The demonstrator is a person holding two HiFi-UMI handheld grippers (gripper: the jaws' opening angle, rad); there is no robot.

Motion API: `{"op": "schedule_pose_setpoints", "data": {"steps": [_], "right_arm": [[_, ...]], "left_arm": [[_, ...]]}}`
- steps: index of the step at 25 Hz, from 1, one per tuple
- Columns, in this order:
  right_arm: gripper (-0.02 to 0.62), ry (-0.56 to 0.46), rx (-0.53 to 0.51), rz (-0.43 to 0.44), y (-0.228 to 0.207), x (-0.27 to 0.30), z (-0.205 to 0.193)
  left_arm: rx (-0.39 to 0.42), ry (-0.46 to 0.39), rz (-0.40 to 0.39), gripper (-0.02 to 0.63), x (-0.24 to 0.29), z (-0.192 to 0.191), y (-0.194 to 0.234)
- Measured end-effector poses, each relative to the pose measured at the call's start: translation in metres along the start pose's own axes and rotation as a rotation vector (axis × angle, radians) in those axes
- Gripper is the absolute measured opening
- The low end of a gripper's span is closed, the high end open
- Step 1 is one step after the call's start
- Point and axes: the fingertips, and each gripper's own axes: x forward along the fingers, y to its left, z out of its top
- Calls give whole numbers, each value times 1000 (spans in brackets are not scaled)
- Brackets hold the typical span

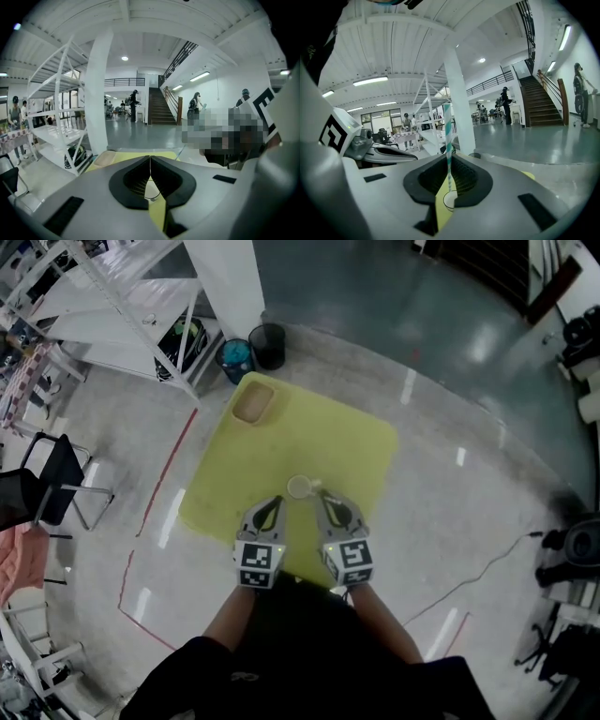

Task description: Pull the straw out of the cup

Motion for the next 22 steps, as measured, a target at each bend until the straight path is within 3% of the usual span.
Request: {"op": "schedule_pose_setpoints", "data": {"steps": [4, 22], "right_arm": [[35, -26, -49, 25, 5, -9, 9], [35, -84, -69, 52, 26, -22, 30]], "left_arm": [[7, -37, 34, 44, -12, 13, 1], [16, -92, 71, 44, -38, 27, 5]]}}
